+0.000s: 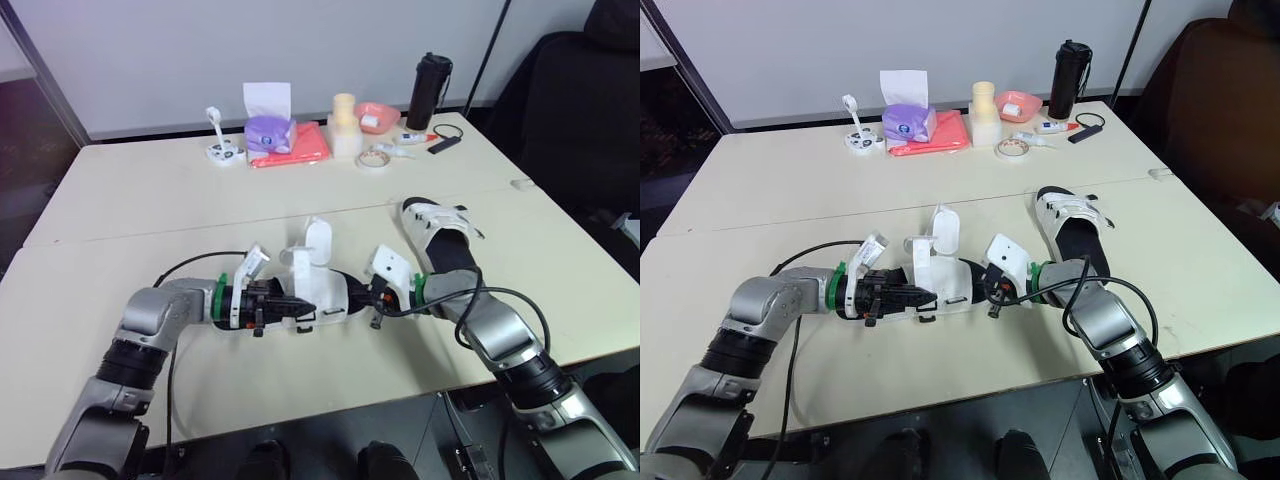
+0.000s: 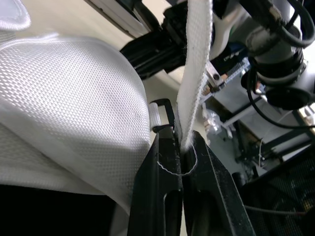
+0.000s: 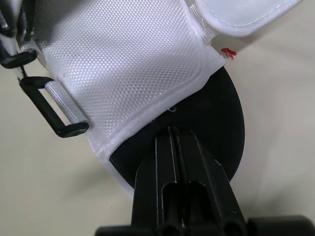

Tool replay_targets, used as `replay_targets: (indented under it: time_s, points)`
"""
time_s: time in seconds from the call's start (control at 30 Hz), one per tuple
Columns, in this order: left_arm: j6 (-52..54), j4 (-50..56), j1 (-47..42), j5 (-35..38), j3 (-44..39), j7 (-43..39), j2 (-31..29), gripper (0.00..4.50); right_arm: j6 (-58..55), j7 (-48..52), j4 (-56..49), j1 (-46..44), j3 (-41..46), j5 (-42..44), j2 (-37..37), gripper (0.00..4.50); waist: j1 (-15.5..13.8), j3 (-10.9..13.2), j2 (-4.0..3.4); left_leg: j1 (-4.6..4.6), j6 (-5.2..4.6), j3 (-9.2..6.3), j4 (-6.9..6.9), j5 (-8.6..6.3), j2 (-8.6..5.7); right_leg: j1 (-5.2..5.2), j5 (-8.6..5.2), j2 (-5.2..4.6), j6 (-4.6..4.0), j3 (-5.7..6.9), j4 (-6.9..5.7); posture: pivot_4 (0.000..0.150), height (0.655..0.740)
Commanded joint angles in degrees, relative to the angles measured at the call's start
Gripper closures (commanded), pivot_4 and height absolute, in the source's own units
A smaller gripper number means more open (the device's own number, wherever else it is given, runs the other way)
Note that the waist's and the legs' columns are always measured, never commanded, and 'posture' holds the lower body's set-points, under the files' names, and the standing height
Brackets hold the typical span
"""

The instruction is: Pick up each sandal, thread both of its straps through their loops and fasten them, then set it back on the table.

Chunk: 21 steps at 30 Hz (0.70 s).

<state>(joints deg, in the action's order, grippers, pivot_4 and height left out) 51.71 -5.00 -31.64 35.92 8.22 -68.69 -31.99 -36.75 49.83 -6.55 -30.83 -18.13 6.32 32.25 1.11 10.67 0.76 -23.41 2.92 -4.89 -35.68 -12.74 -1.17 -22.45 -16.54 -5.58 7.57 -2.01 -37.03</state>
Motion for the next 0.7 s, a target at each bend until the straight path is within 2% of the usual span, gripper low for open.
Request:
replay_targets:
  time_s: [0.03, 0.2, 0.53, 0.7]
  points:
    - [2.03, 1.56, 1.34, -0.07, 1.02, -0.26, -1.33, 2.67, -0.86, -0.12, -0.04, 0.69, -1.05, -0.52, -0.42, 4.5, -0.05, 0.0, 0.0, 0.0, 0.0, 0.0, 0.0, 0.0, 0.0, 0.01, 0.0, 0.0, 0.0, 0.0, 0.0, 0.15, 0.74]
    - [2.71, 5.6, 3.21, 1.53, 0.01, -1.16, -3.87, 0.14, -1.01, -0.13, -0.13, 0.69, -1.09, -0.43, -0.59, 4.5, 0.08, 0.0, 0.0, 0.04, 0.0, 0.0, -0.02, 0.0, 0.0, 0.05, 0.0, 0.0, 0.0, 0.0, -0.01, 0.15, 0.74]
    - [5.05, 19.24, 14.41, 7.49, -5.14, -2.71, -13.68, 0.06, -0.78, -0.31, 0.16, 0.83, -1.06, -0.5, -0.82, 4.5, 0.03, 0.01, 0.0, 0.02, 0.0, 0.01, 0.09, 0.0, 0.02, -0.03, -0.01, -0.01, -0.02, -0.03, 0.03, 0.15, 0.74]
    - [1.65, 20.94, 18.96, 5.55, -4.15, 0.9, -11.5, 0.06, -0.74, -0.31, 0.1, 0.88, -1.11, -0.58, -1.04, 4.5, -0.1, 0.01, 0.0, 0.03, 0.0, 0.01, 0.07, 0.0, 0.02, 0.0, -0.03, -0.01, -0.09, -0.04, 0.02, 0.15, 0.74]
